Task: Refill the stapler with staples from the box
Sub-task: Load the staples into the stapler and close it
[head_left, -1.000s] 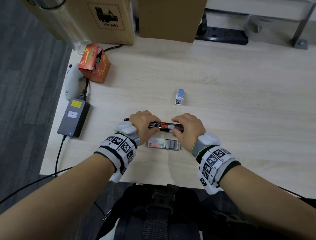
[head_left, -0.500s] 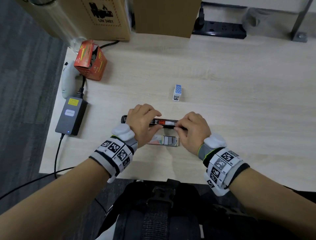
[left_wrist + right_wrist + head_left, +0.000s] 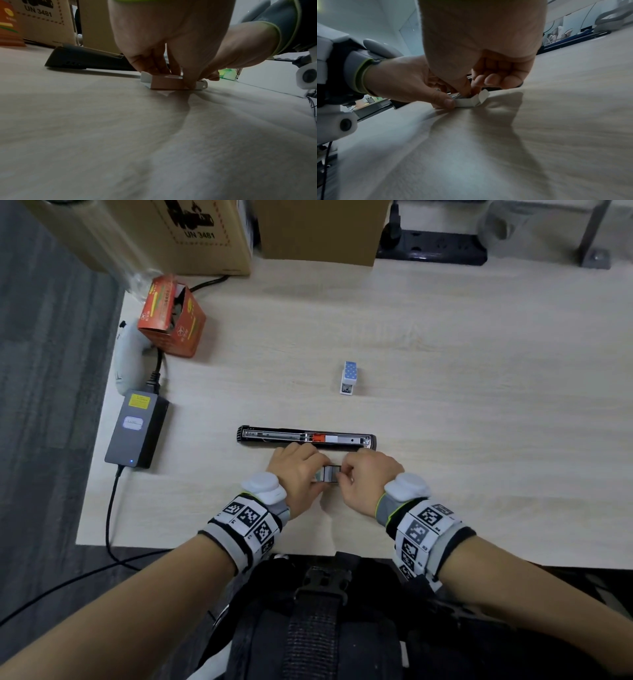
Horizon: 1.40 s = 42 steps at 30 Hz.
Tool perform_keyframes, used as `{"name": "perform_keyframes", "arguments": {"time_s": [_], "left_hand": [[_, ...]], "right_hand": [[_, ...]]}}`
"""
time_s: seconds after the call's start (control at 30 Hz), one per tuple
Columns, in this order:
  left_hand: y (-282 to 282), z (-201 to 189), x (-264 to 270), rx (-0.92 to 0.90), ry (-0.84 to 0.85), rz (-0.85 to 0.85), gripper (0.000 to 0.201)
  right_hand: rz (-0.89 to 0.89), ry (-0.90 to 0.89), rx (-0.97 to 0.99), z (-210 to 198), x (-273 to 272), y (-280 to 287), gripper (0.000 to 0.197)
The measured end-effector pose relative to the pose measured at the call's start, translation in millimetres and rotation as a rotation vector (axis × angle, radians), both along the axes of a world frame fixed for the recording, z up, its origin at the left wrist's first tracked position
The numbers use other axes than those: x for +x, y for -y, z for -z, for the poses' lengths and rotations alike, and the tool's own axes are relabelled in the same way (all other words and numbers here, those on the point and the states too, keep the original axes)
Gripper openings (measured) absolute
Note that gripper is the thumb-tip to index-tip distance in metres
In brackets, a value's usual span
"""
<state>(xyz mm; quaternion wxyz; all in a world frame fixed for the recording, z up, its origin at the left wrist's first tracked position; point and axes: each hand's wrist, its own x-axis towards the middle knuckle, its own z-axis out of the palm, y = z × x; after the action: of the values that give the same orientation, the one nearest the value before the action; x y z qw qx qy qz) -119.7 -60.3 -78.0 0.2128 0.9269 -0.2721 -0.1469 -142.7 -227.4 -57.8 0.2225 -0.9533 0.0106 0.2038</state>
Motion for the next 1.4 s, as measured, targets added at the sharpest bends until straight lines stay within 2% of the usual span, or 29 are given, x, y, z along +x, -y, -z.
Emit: {"name": "perform_keyframes", "arguments": {"time_s": [0.17,0.33,0.43,0.53,0.7,0.77,0.83,0.87,0.93,1.03,1.17,1.27,1.33,1.4], "left_hand": [[0.3,0.8,1.2,-0.004,0.002,-0.005,0.036],[-0.8,0.8,1.6,-0.03,0.001,-0.007,0.038],[-1.0,-6.0,4.0,-0.131,-0.03,-0.014,0.05],[5.0,-16.1,10.5,-0.319,-0.056,-0.016,0.04],[14.8,-32.0,22.9,-0.372,-0.172,-0.06,0.015],[15.3,-35.7,26.5,-0.379,-0.233,-0.154,0.011],[15.0,-36.6,32.0,-0.357,-0.299,-0.289,0.008],[15.0,-36.7,34.4,-0.347,-0.341,-0.345,0.008],[16.2,-36.9,38.2,-0.373,-0.445,-0.411,0.007],[18.6,-39.5,43.6,-0.411,-0.549,-0.426,0.007],[20.9,-46.7,50.2,-0.411,-0.607,-0.395,0.01],[20.8,-49.8,53.8,-0.414,-0.536,-0.417,0.014],[15.3,-45.9,54.8,-0.321,-0.356,-0.422,0.022],[6.0,-37.6,54.4,-0.204,-0.175,-0.348,0.03]], "right_hand": [[0.039,-0.112,-0.048,-6.6,7.2,-4.3,0.019],[0.232,-0.174,0.079,-9.2,9.5,0.6,0.013],[0.313,-0.146,0.218,-11.3,13.8,8.8,0.022],[0.338,-0.136,0.359,-15.1,20.8,17.4,0.028],[0.252,-0.194,0.473,-23.8,30.5,21.1,0.035],[0.274,-0.13,0.476,-23.5,31.7,23.5,0.026],[0.344,0.001,0.476,-22.4,31.1,25.7,0.009],[0.351,0.057,0.481,-22.9,30.1,26.4,0.009],[0.254,0.128,0.457,-23.5,26.4,25.6,0.025],[0.085,0.182,0.359,-22.9,24.7,23.0,0.03],[0.055,0.25,0.308,-21.4,29.5,22.9,0.015],[0.093,0.298,0.278,-22.5,33.4,24.3,0.009],[0.131,0.277,0.235,-19.2,35.9,29.5,0.009],[0.146,0.25,0.179,-14.1,37.5,35.0,0.009]]}}
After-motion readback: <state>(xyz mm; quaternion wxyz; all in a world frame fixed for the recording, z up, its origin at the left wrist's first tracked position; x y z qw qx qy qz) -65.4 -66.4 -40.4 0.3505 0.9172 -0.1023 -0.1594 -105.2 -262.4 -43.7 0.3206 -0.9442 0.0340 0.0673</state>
